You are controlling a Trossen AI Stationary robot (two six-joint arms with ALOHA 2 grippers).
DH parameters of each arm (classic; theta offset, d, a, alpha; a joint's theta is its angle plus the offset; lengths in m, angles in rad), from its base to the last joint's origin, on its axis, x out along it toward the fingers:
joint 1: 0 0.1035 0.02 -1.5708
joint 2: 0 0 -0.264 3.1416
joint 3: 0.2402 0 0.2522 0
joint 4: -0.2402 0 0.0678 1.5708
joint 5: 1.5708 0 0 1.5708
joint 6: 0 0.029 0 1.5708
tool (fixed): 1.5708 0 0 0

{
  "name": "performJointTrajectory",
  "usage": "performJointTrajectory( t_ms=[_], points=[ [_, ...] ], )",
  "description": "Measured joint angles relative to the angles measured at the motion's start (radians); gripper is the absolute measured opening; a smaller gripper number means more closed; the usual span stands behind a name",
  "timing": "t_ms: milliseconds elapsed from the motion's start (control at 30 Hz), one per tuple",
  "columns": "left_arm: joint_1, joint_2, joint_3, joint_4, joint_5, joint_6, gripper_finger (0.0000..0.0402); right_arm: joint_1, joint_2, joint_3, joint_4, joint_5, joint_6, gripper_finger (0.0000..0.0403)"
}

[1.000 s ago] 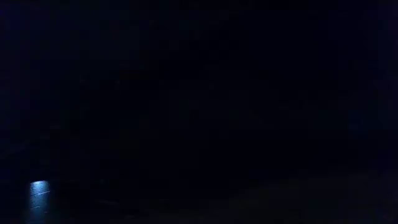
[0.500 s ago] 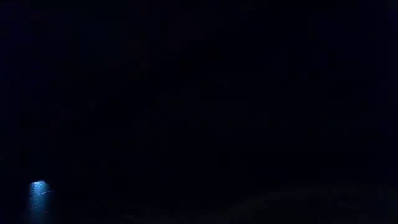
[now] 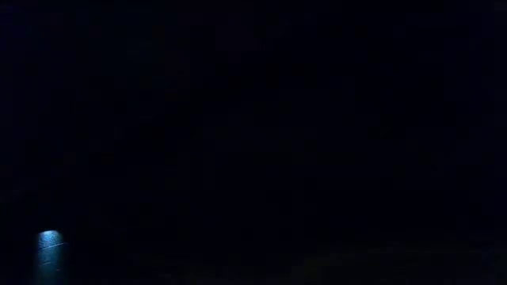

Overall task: Unpack backpack
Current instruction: Put the transparent zip bag into the black backpack

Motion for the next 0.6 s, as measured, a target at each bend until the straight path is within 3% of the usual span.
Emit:
performJointTrajectory(
  t_ms=[67,267,467,600],
  points=[
    [0.001,0.0,0.0,-0.008,-0.011,0.0,0.0026,-0.002,0.0,0.0,-0.01,-0.021,-0.015,0.0019],
    [0.001,0.0,0.0,-0.019,-0.019,-0.001,0.0025,-0.003,-0.042,0.1,-0.014,0.014,-0.088,0.0006],
    [-0.014,0.0,0.02,-0.085,-0.115,-0.001,0.0007,-0.045,-0.046,0.298,0.033,-0.115,-0.336,0.0002],
    [-0.029,0.0,0.057,-0.119,-0.157,0.027,0.0003,-0.065,-0.047,0.33,0.042,-0.181,-0.384,0.0002]
  ],
)
